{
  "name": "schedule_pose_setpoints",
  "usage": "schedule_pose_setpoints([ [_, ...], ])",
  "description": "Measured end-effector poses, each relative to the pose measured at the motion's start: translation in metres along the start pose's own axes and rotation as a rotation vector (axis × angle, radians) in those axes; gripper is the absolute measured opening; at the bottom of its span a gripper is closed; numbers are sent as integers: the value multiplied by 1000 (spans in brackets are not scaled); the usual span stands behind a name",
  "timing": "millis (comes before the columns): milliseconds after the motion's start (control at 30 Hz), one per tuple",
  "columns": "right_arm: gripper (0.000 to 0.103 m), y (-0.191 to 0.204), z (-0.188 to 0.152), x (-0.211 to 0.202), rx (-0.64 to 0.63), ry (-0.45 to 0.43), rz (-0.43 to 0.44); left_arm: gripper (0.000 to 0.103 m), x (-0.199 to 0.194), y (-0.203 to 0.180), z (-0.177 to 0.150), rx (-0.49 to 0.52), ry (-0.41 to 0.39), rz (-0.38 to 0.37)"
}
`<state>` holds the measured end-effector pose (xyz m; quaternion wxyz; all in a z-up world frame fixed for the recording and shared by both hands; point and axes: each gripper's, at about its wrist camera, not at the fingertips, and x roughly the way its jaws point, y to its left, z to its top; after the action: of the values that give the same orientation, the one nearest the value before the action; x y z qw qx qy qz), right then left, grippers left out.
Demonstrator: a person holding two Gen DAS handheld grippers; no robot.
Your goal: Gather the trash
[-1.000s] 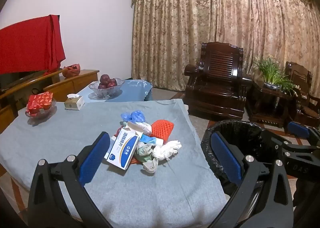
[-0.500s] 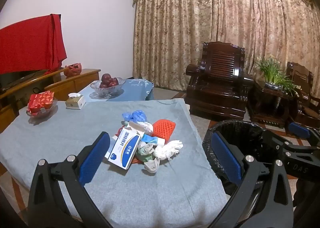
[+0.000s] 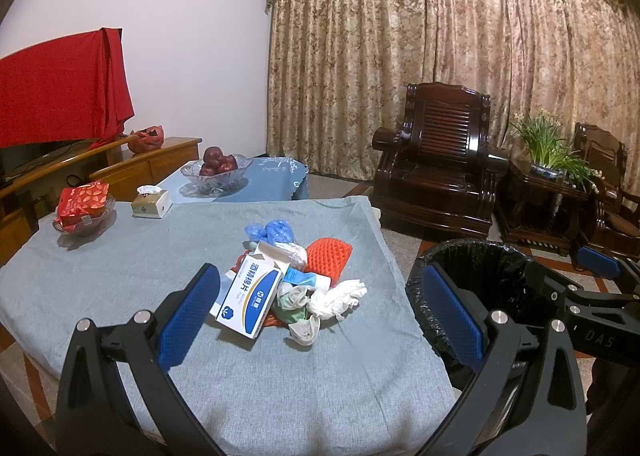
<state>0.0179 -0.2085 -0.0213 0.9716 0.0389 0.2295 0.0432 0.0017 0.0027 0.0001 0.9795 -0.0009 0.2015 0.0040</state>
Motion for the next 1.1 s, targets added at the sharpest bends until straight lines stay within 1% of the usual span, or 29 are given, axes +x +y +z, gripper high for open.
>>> schedule_pose_setpoints([
  [1100, 97, -2, -3, 1, 2, 6, 1, 98, 0, -1, 0, 1, 2, 1],
])
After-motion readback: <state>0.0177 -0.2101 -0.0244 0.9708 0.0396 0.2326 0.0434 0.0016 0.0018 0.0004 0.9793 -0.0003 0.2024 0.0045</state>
